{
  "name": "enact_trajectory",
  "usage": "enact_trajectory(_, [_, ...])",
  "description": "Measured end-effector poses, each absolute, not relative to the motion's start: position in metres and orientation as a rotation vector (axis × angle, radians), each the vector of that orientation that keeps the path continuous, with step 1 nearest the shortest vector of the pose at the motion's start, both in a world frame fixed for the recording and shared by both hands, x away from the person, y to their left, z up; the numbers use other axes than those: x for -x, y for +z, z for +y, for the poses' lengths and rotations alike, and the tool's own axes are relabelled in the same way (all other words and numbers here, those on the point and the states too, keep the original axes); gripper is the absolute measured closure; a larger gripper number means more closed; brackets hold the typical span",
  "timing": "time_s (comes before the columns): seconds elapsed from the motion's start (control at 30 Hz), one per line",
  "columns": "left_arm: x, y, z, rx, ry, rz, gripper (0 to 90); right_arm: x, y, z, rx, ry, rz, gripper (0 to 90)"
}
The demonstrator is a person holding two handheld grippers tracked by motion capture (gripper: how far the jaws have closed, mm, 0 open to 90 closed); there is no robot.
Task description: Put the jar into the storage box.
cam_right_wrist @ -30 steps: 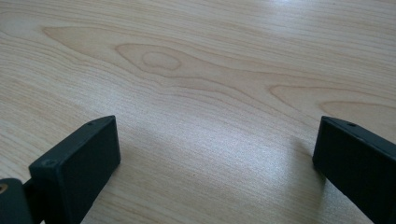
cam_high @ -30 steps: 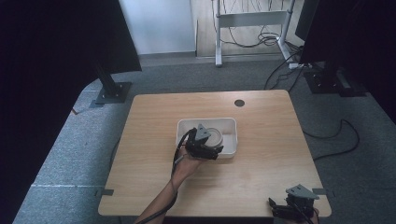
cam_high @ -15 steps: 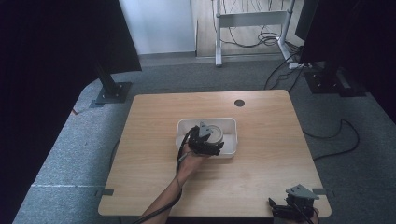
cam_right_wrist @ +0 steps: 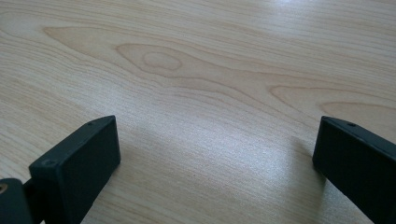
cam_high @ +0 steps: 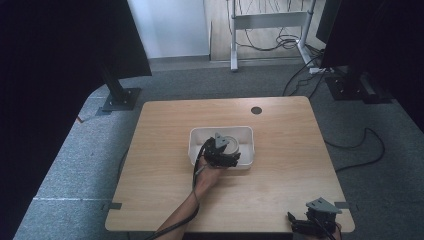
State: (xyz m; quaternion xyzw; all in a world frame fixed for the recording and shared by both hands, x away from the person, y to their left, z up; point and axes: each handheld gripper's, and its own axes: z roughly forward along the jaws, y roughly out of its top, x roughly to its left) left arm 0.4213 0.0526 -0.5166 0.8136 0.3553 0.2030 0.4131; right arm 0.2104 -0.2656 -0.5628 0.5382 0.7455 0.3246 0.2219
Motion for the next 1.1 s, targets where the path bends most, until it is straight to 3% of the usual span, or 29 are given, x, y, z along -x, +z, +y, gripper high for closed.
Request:
enact_trajectory(0.87, [-0.424, -0.526, 0.048, -2.076, 0.477, 0.948, 9.6, -0.21, -0.563, -0.266, -1.484, 0.898, 2.061, 0.3])
enact_trajectory(1.1, [-0.423, -0.526, 0.049, -2.064, 0.457, 0.936, 3.8, -0.21, -0.563, -0.266, -1.484, 0.899, 2.061, 0.3])
